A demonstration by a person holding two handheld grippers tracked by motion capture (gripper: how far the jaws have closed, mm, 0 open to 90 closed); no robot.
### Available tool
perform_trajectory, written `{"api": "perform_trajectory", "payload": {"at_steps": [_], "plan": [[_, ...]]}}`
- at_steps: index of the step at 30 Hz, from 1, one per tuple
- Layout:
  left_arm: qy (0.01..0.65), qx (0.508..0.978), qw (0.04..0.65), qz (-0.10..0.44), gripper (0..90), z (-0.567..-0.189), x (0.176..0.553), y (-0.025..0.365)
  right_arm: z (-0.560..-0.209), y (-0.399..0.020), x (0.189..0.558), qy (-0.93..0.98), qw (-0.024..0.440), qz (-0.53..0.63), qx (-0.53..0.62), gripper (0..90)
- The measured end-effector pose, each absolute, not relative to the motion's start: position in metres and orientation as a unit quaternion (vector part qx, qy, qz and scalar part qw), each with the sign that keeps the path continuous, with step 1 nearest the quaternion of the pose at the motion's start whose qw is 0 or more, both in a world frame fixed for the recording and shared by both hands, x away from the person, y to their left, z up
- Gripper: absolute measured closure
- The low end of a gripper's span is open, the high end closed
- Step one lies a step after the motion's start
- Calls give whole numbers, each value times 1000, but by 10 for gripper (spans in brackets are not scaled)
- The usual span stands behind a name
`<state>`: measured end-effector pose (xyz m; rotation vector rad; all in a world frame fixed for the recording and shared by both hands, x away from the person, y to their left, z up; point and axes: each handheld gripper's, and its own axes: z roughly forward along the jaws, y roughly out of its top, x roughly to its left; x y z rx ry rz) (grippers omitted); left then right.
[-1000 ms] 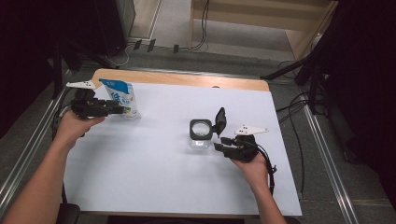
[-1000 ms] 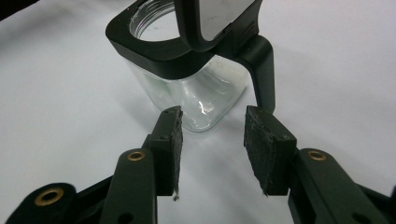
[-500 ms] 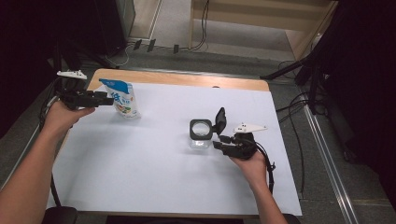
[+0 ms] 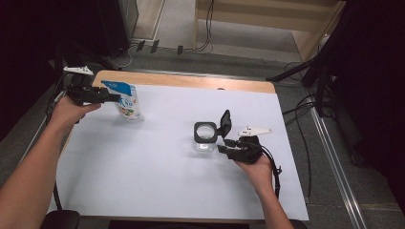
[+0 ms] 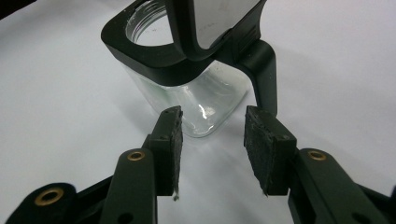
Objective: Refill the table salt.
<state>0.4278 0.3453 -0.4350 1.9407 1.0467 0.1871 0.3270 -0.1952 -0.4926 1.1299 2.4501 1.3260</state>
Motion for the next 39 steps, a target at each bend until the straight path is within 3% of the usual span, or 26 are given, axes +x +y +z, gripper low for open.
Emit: {"api": "perform_trajectory", "payload": {"at_steps": [7,24,30,39], "plan": [[409,786,459,64,510,-439,431,341,-494,-197,325,812,67,438,379,581],[396,797,451,66,843,-431,426,335,-494,-196,324,811,68,439,380,596],[398,798,449,60,897,-429,424,331,-494,-197,325,810,69,440,381,607],[395,791,463,61,900,-414,416,316,-493,-197,325,808,69,442,383,612]]}}
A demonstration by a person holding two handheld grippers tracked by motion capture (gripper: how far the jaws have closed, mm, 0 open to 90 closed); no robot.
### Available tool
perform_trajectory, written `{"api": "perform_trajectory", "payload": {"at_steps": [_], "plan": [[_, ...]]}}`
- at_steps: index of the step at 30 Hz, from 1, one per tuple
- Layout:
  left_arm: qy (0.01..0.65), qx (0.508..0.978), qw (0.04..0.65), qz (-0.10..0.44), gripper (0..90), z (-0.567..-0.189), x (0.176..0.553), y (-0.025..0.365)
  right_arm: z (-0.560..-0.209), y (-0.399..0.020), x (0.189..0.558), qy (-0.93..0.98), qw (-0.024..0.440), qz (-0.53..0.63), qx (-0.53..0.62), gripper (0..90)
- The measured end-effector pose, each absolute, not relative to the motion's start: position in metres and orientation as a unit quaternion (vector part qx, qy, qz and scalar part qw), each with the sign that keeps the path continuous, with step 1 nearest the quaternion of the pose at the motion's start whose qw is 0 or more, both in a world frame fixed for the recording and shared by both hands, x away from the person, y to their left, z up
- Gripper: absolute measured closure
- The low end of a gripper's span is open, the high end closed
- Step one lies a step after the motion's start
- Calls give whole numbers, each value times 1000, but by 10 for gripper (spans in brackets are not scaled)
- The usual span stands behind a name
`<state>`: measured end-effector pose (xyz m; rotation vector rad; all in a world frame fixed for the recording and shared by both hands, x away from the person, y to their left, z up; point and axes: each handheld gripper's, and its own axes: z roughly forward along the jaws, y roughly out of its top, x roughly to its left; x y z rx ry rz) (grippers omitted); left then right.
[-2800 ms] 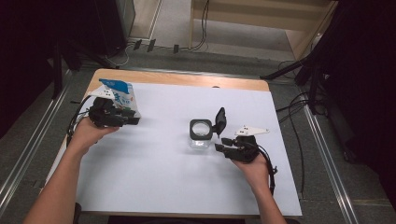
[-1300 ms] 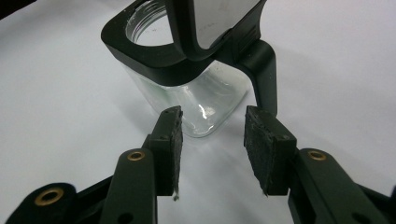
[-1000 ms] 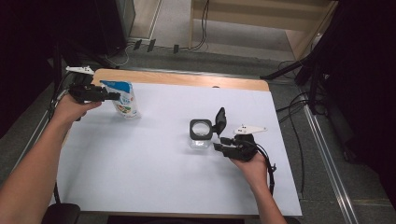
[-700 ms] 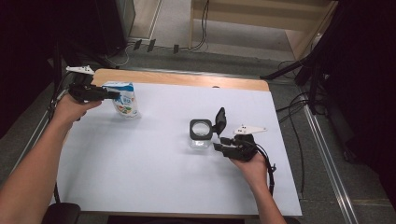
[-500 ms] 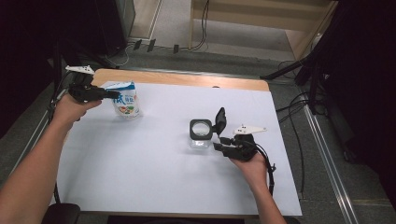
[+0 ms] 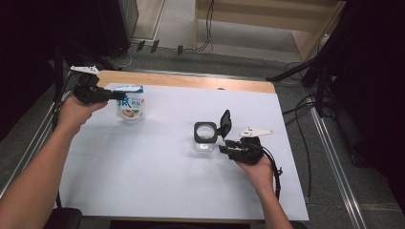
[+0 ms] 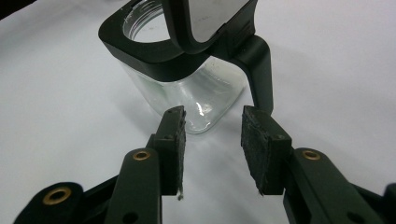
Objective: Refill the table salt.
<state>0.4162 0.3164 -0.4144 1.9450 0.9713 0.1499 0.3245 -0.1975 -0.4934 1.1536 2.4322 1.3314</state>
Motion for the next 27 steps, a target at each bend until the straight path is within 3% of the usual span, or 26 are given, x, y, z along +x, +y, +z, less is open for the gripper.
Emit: {"api": "perform_trajectory", "payload": {"at_steps": [17,27], "plan": [[335,817,470,26,900,-388,379,255,-492,-197,324,807,69,446,381,613],[317,817,482,1,900,-406,355,215,-492,-196,324,809,69,446,377,614]]}}
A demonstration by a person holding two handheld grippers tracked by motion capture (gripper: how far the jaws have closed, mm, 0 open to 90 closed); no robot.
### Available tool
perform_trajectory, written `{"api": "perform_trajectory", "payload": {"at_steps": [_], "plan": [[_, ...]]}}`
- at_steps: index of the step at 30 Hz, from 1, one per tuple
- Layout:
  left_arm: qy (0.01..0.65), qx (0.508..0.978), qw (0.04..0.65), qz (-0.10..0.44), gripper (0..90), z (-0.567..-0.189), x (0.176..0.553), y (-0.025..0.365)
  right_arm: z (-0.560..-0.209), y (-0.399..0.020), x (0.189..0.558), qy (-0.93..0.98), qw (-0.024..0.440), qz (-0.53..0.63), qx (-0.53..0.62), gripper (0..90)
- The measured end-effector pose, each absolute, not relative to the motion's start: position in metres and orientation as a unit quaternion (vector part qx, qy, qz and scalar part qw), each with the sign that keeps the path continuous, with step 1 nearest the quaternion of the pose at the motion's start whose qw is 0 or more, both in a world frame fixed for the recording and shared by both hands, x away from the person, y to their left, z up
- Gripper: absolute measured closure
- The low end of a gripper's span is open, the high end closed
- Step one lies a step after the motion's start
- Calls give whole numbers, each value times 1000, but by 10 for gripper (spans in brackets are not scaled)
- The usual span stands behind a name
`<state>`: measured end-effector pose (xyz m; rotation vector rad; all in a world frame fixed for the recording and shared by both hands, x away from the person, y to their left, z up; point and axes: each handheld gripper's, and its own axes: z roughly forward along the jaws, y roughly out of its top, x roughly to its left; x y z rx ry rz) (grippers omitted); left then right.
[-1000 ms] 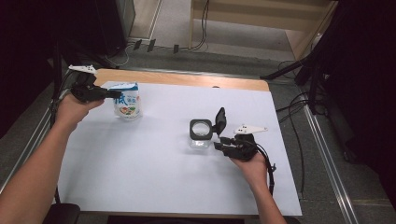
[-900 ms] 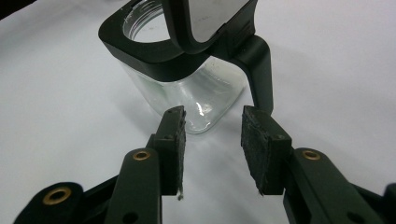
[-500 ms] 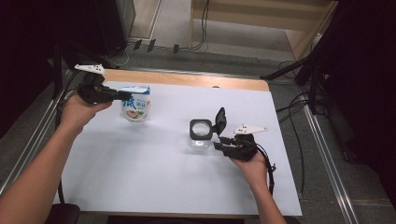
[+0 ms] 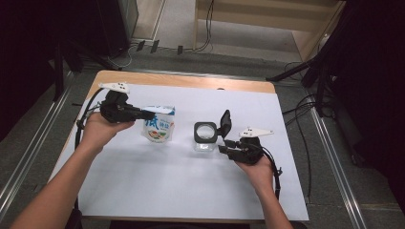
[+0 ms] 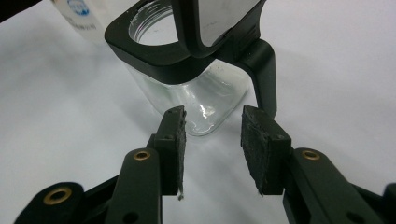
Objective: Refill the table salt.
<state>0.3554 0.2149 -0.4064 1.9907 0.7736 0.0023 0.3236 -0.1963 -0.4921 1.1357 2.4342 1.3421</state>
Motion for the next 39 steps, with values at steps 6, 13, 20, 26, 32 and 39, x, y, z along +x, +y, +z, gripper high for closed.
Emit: {"api": "perform_trajectory", "payload": {"at_steps": [6,13,20,26,32,39], "plan": [[318,812,489,-6,900,-422,349,197,-492,-196,324,809,70,445,377,615],[323,807,494,-20,900,-431,350,196,-492,-195,324,810,69,445,376,616],[306,824,476,-31,895,-433,351,206,-492,-195,323,810,69,445,376,616],[291,835,467,-25,822,-430,352,216,-492,-194,324,811,69,444,374,615],[258,850,459,-5,699,-419,351,219,-493,-194,323,813,69,442,372,615],[219,875,432,3,682,-410,356,218,-492,-194,323,813,67,444,372,616]]}}
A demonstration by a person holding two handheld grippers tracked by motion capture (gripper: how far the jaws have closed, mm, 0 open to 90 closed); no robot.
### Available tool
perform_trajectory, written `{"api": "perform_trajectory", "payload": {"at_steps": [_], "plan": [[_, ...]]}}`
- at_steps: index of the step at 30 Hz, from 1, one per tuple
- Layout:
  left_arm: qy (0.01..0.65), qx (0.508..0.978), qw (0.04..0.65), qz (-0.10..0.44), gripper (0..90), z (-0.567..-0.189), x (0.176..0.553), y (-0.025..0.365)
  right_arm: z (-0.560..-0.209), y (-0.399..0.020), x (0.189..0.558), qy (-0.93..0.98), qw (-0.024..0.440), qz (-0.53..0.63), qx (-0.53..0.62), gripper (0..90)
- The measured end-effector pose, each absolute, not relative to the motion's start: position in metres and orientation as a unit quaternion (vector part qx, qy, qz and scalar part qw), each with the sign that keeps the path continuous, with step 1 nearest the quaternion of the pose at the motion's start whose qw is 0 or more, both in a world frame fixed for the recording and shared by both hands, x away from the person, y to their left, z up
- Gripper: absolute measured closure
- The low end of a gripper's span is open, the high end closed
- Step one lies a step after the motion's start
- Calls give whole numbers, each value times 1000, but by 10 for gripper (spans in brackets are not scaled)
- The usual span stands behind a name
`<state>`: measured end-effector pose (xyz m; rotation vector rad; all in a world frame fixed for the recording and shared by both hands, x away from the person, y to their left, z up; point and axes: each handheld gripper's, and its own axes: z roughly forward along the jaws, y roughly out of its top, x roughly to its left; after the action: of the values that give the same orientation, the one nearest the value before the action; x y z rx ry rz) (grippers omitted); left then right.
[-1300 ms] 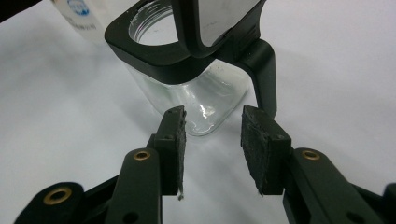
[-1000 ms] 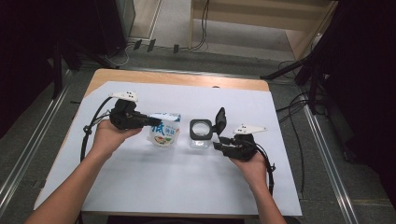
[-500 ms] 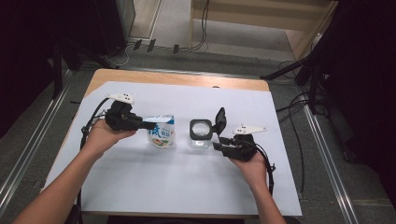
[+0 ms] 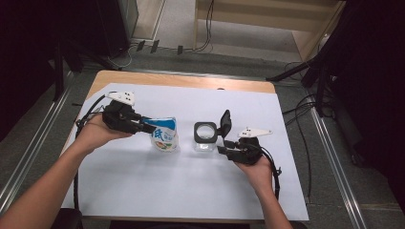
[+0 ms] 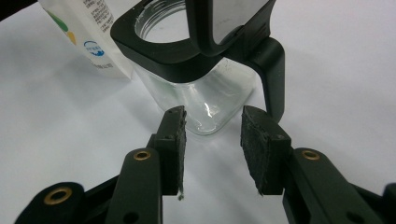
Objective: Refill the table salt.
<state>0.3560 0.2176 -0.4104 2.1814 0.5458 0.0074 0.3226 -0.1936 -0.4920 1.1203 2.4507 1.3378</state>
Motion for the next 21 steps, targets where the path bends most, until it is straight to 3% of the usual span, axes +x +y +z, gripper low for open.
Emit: {"api": "perform_trajectory", "payload": {"at_steps": [14,21], "plan": [[189,891,413,-22,888,-399,368,213,-481,-186,306,813,66,452,361,605],[207,885,416,-36,900,-394,365,205,-479,-179,287,816,69,459,344,602]]}}
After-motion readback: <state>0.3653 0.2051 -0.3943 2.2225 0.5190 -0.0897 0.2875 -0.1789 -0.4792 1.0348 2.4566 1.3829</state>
